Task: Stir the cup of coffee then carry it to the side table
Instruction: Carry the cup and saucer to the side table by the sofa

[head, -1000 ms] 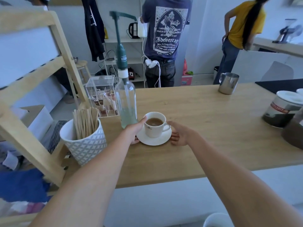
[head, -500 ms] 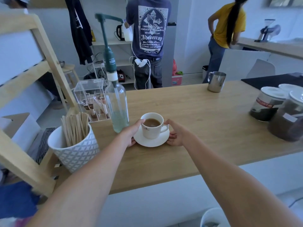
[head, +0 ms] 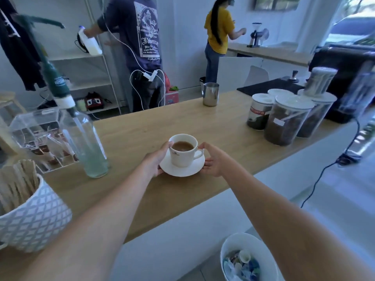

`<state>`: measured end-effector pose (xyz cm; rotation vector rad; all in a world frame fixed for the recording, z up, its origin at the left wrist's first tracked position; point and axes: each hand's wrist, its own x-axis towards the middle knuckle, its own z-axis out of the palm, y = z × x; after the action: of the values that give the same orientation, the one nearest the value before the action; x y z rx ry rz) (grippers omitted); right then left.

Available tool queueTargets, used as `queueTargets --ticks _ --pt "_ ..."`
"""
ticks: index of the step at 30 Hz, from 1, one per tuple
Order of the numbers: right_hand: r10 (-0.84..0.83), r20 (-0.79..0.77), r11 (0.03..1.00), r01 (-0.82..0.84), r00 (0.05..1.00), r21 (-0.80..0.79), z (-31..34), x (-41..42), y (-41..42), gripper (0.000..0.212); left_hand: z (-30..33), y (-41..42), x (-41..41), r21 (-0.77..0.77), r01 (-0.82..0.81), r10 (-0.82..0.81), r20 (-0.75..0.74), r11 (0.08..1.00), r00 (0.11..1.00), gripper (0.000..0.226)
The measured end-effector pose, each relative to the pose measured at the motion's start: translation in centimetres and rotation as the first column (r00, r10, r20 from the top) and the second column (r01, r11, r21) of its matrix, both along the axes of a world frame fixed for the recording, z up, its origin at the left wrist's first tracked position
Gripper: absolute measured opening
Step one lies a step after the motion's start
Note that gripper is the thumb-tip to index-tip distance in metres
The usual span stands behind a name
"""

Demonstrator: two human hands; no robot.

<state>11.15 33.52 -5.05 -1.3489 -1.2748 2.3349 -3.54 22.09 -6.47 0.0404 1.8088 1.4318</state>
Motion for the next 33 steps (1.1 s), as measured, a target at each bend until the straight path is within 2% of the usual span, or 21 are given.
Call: queueTargets --ticks 3,5,7,11,17,26,30,33 --pt "-0.092 -0.009 0.996 0.092 0.996 0.009 0.3 4.0 1.9 0.04 0.0 3.1 3.1 -0.004 0.082 -0.082 -0.004 0.997 0.997 0.099" --pt "-0.139 0.009 0.99 0.139 0.99 0.02 0.5 6.5 2.8 0.045 0.4 4.7 5.4 0.003 0.129 -0.129 -0.017 0.992 0.991 0.086" --pt "-0.199 0.015 0.98 0.199 0.98 0.03 0.6 9.9 3.8 0.042 0.6 6.6 8.3 -0.005 0.192 -0.192 -0.022 0.981 0.981 0.073" --pt "-0.314 0.024 0.949 0.314 0.949 0.029 0.6 17.9 5.4 0.03 0.9 10.1 15.3 -0.019 0.321 -0.321 -0.021 0.947 0.947 0.067" --pt "-0.416 0.034 0.91 0.415 0.909 0.024 0.3 29.4 6.9 0.053 1.6 13.4 26.2 -0.009 0.457 -0.457 -0.004 0.89 0.89 0.06" --pt "-0.581 0.012 0.812 0.578 0.814 0.078 0.7 49.2 7.2 0.035 1.7 17.3 44.8 0.039 0.678 -0.679 0.04 0.734 0.733 0.045" --pt "-0.666 0.022 0.744 0.662 0.745 0.088 0.8 56.2 6.9 0.041 1.9 18.8 51.9 0.04 0.758 -0.759 0.025 0.651 0.65 0.046" --pt "-0.756 0.003 0.653 0.753 0.655 0.082 0.8 61.9 6.4 0.042 2.3 20.3 57.7 0.039 0.825 -0.826 0.027 0.564 0.563 0.046"
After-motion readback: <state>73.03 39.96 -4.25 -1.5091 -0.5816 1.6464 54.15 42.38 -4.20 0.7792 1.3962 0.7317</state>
